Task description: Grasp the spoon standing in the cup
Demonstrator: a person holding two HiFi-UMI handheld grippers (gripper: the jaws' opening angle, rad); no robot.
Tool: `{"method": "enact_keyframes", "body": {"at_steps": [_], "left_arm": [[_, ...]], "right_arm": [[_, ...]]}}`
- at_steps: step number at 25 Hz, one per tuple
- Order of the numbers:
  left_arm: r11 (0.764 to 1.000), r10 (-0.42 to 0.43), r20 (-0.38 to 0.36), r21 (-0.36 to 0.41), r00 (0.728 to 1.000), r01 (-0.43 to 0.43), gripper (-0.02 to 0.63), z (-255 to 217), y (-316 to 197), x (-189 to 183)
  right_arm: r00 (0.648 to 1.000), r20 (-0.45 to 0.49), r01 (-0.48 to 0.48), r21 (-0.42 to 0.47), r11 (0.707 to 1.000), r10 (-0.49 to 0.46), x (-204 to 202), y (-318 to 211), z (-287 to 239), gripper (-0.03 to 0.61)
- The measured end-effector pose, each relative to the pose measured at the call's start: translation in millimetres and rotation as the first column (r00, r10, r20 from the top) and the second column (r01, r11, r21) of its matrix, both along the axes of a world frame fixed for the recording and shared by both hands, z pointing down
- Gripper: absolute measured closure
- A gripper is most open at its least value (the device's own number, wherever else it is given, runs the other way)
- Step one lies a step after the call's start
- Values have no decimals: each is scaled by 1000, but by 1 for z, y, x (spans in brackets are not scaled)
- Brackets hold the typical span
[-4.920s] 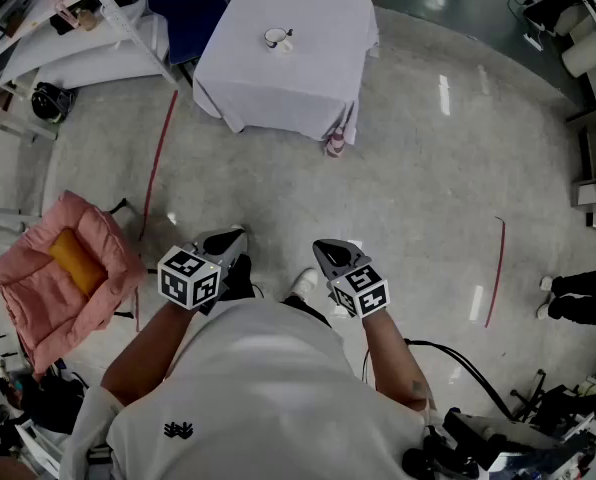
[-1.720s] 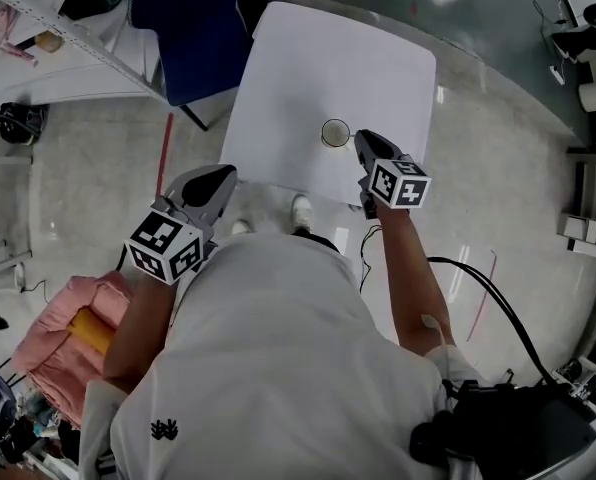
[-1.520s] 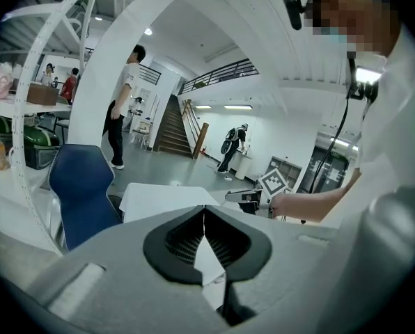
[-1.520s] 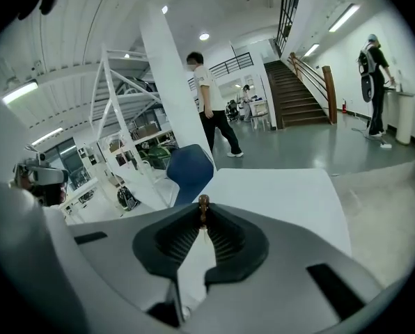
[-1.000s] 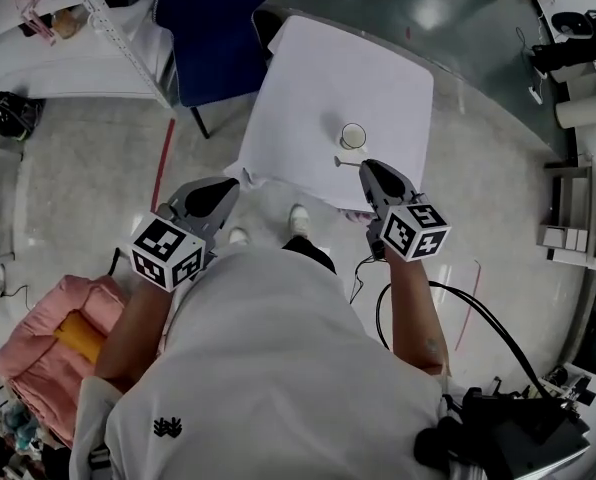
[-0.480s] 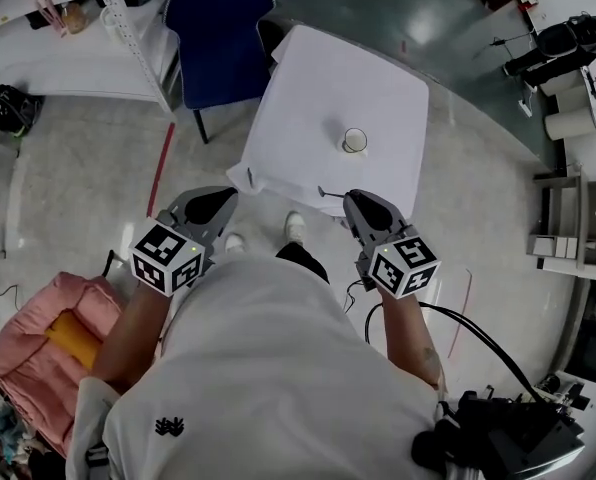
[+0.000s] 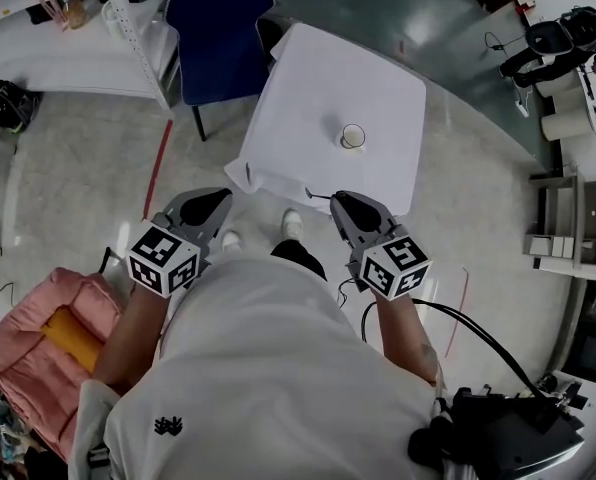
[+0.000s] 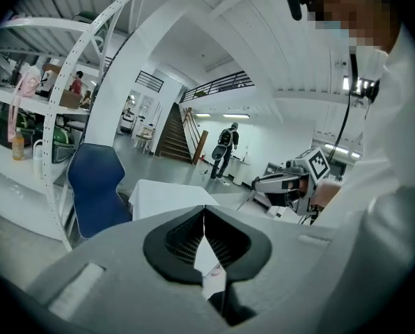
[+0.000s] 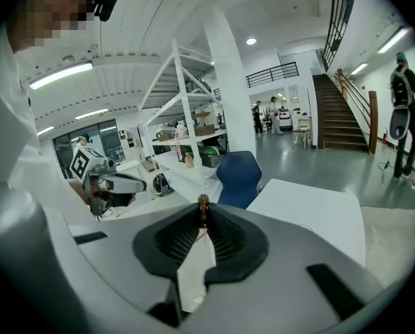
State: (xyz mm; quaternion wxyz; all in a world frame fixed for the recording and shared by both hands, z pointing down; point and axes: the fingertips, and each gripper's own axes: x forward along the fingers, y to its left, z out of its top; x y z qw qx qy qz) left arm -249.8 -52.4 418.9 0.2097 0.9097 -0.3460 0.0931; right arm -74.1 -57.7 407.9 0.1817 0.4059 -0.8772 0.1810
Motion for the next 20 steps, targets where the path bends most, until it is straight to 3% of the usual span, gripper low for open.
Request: {"method": "enact_keyframes", "body": {"at_steps": [10, 20], "left_arm": [[1000, 16, 3, -14, 1000, -16, 601, 5, -3, 8], [998, 54, 9, -32, 999, -54, 601, 11, -10, 38]], "right_arm": [[1000, 4, -1, -3, 1000, 1, 1, 2, 3, 534], [1000, 4, -23, -6, 1000, 23, 26, 1, 9, 534]]}}
